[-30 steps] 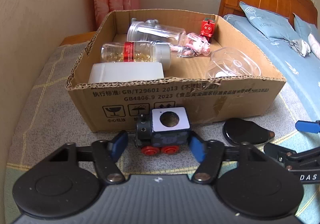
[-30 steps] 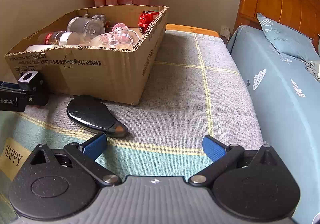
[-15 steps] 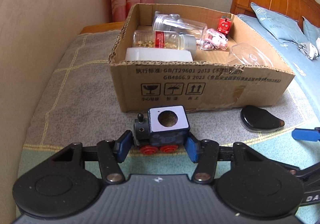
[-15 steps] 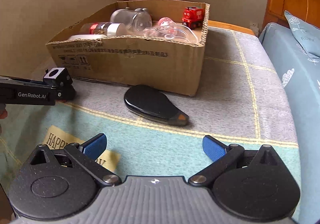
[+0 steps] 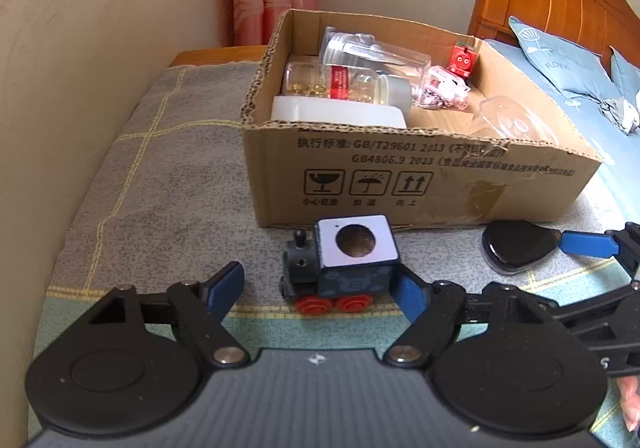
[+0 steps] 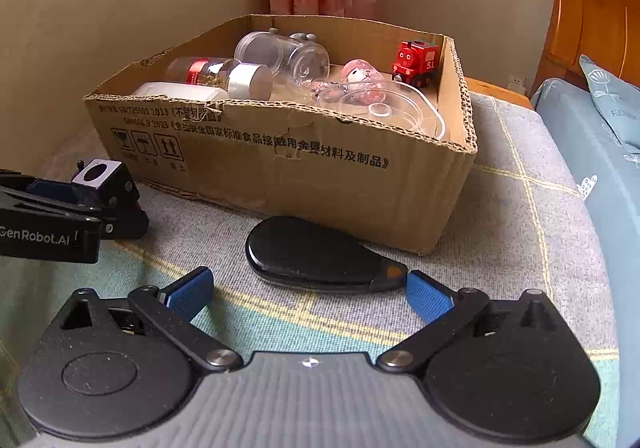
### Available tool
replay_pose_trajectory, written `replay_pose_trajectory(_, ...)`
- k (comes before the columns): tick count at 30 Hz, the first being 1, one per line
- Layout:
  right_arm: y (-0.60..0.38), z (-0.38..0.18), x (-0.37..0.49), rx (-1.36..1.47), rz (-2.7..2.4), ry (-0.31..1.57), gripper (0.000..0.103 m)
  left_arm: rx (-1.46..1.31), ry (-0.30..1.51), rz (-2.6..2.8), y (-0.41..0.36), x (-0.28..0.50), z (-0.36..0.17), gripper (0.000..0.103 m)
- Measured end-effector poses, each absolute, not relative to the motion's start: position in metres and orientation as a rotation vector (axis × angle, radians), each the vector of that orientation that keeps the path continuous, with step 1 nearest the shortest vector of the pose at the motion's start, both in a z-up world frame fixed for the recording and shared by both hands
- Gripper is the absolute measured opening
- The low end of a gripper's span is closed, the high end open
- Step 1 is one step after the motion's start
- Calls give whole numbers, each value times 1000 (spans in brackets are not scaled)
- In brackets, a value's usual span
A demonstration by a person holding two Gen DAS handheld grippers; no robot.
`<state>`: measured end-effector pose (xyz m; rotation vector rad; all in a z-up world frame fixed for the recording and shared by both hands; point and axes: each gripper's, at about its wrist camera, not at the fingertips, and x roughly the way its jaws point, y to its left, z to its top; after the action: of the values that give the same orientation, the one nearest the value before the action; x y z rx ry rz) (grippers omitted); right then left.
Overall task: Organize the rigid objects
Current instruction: 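Grasp the black-and-blue toy train with the left tool while the right tool grasps the black oval mirror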
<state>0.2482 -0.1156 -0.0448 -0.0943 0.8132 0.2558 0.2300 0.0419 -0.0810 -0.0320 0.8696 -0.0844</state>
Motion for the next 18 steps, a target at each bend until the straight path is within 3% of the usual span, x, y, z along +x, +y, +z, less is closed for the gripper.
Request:
replay_pose_trajectory(3, -110, -47, 256, -108, 231, 807, 103, -33, 865, -77, 46, 230, -81, 89)
replay_pose_trajectory(18, -133, -51, 257, -65, 111, 770, 103, -22, 870, -71, 38, 230, -87, 94)
